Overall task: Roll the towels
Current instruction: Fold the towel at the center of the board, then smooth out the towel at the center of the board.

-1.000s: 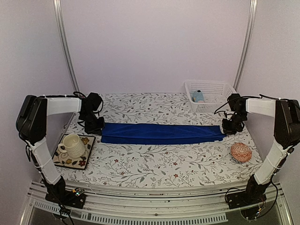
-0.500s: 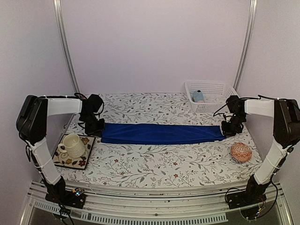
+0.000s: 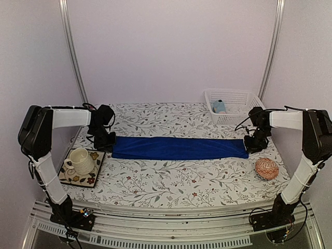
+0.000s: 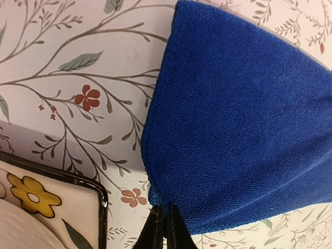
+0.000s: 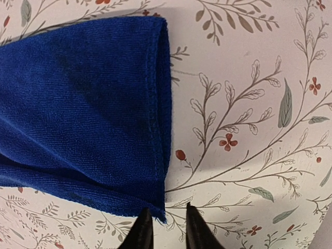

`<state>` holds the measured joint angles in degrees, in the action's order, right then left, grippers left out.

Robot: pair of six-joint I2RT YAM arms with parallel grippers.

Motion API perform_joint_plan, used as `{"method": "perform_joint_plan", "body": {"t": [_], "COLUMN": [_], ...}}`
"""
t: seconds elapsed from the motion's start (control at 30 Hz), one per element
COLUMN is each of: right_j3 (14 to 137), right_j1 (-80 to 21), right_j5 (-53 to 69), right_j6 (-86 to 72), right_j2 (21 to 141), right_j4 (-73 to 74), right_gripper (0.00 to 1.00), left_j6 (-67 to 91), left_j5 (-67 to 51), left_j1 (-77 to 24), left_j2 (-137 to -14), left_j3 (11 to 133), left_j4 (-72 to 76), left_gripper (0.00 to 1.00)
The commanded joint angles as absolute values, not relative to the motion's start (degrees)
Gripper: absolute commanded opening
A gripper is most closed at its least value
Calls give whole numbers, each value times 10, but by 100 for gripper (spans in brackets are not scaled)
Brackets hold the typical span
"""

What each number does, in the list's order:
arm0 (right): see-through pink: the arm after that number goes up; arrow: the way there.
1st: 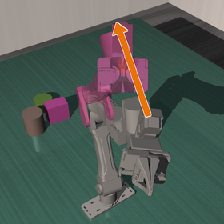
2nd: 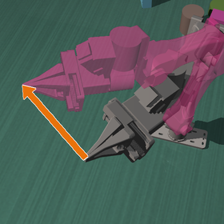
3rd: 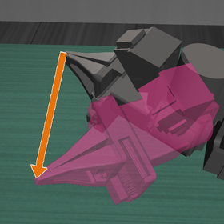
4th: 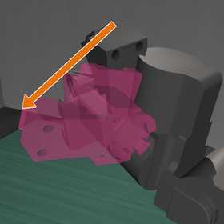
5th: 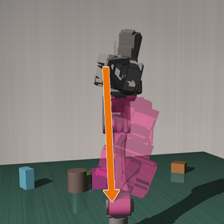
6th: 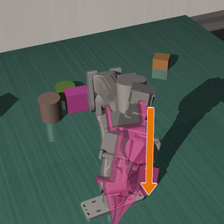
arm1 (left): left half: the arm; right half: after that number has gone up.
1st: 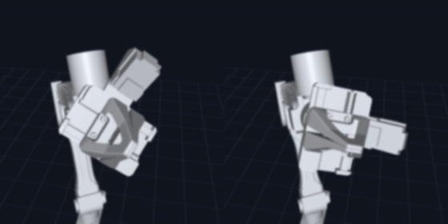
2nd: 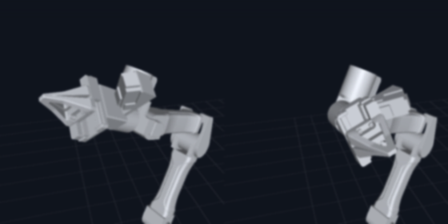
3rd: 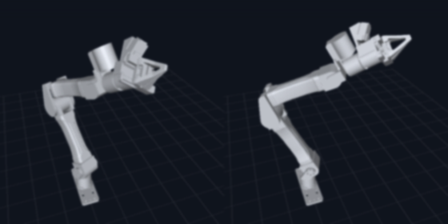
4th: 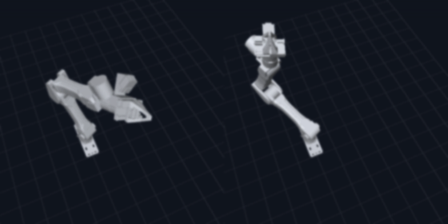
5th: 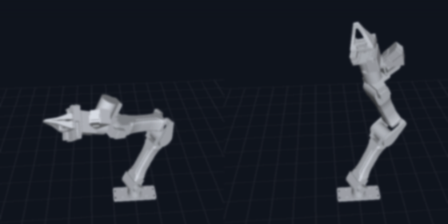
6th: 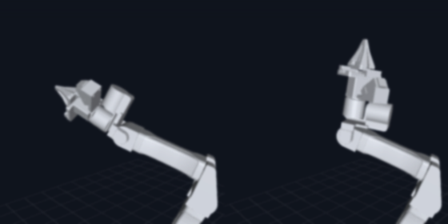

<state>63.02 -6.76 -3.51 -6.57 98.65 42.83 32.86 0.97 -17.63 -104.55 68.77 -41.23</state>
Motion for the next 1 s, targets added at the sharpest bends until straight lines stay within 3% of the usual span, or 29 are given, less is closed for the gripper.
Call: {"method": "perform_joint_plan", "body": {"t": [0.0,0.13,0.37,0.6,0.77,0.97], "right_j3": [630,652,720,766,806,846], "right_j1": [-72,-72,-45,-37,-29,-29], "right_j5": [-45,-40,-19,11,30,49], "right_j6": [-64,-63,-74,-89,-98,-90], "right_j2": [984,978,995,1058,1105,1138], "right_j4": [428,438,438,408,392,403], "right_gripper": [29,33,42,42,40,30], "left_j6": [326,326,320,314,310,314], "left_j5": [16,16,42,39,21,-1], "left_j1": [-182,-182,-177,-172,-172,-194], "left_j2": [-1038,-1018,-1003,-1075,-1121,-1162], "left_j3": [675,673,693,795,861,887], "left_j4": [-426,-437,-449,-428,-411,-407], "left_gripper": [21,41,65,64,53,48]}}
